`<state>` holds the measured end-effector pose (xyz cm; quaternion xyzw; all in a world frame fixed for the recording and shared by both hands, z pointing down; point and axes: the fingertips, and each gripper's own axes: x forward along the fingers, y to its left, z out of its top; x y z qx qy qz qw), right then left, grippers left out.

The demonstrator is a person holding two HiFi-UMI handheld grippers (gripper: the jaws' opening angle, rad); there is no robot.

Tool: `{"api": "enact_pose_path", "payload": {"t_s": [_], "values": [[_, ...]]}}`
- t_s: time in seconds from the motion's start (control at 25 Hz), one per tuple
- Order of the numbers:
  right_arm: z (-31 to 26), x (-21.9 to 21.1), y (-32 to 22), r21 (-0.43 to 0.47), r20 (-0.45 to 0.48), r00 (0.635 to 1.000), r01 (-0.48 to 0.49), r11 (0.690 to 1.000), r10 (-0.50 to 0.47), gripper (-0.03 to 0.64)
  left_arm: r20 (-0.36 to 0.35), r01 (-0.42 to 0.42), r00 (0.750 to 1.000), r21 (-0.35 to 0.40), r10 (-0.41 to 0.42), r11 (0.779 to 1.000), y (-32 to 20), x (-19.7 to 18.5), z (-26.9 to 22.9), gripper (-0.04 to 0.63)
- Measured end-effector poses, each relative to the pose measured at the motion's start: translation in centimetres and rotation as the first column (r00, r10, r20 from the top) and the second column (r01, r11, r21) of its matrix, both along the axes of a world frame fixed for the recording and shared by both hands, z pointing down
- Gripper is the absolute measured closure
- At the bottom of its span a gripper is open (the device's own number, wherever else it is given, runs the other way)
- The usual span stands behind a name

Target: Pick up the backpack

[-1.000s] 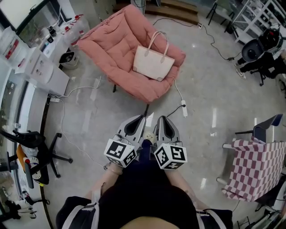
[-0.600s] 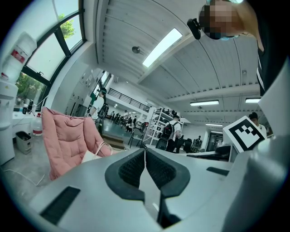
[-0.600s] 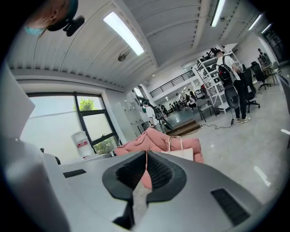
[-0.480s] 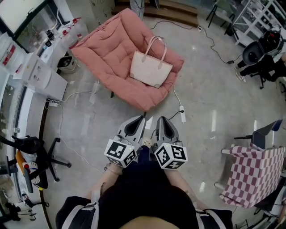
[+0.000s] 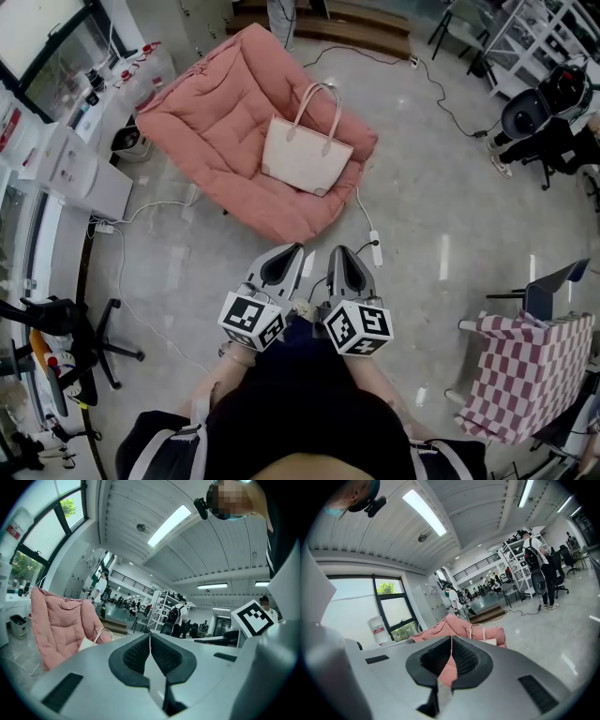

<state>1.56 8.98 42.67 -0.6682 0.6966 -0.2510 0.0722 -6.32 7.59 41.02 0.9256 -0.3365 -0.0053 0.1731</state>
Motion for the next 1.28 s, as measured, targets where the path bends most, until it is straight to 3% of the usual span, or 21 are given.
{"api": "enact_pose_path", "payload": {"t_s": [0.56, 1.28], "values": [[1.0, 3.8, -4.1, 0.009, 0.005, 1.000, -0.019, 1.000, 0.019, 0.584, -0.004, -0.011, 1.000, 0.000, 0.011, 1.000, -3.9, 3.8, 1.4, 0.569], [2.3, 6.5, -2.3, -0.031, 0.032, 0.996, -0.085, 0.996, 0.086, 0.584, 0.024, -0.089, 0.996, -0.038, 0.090, 0.995, -2.8, 7.0, 2.7, 0.569]]}}
